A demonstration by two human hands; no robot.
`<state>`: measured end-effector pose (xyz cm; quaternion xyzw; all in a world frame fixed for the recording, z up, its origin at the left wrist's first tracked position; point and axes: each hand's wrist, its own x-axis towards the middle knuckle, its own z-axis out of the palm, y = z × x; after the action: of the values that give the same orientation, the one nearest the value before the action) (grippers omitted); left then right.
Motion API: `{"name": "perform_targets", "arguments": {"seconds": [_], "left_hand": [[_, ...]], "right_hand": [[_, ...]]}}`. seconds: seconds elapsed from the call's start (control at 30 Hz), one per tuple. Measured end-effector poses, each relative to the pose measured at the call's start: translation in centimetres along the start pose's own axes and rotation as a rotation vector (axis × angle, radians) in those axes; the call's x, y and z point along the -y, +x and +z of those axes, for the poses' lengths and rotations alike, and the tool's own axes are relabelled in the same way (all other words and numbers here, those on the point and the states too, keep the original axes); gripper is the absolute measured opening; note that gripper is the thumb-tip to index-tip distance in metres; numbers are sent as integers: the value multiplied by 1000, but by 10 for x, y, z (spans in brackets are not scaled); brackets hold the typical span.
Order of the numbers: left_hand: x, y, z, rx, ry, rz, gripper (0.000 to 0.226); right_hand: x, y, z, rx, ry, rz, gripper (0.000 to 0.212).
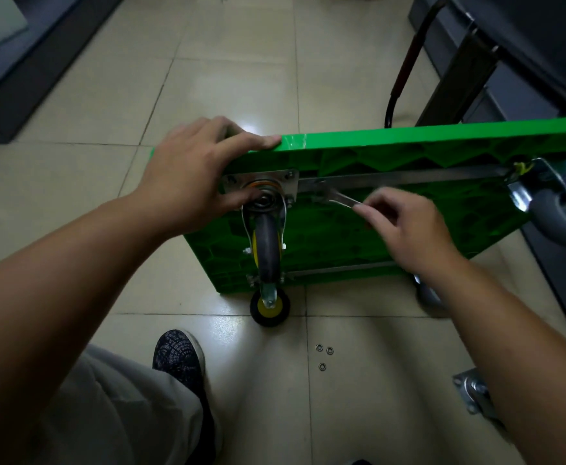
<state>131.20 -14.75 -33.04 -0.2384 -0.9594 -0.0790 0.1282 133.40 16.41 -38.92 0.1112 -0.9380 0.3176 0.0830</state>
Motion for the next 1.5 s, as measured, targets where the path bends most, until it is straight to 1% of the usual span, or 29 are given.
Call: {"name": "perform_targets", "arguments": {"seconds": [0.07,0.13,0.23,0.4,0.53,0.7,0.93,1.07,1.4,1.5], "left_hand": [[-1,1,0,4,-3,2,67],[-1,3,0,6,-13,-5,67],[0,3,1,0,-23,-17,67],[0,3,2,2,-1,-13,67],[2,3,4,8,10,-22,67],[1,4,3,3,-2,-39,67],[1,4,5,8,-1,-45,68],[2,4,5,1,-1,-48,69],[0,4,4,3,-1,-52,68],[1,4,4,2,-3,-50,69]], "right_hand": [[-13,-17,23,-46,400,172,10],[-11,-27,53,-80,600,280,13],[6,-31,97,-132,769,346,13],[25,-36,136,-189,912,386,10],[27,-40,145,-215,972,409,11],[25,-44,147,-172,967,366,10],[27,-30,157,-168,964,358,13],[29,-23,160,-201,1017,405,14],[38,-16,167,-239,1196,554,4],[28,-13,158,-226,1142,528,8]]}}
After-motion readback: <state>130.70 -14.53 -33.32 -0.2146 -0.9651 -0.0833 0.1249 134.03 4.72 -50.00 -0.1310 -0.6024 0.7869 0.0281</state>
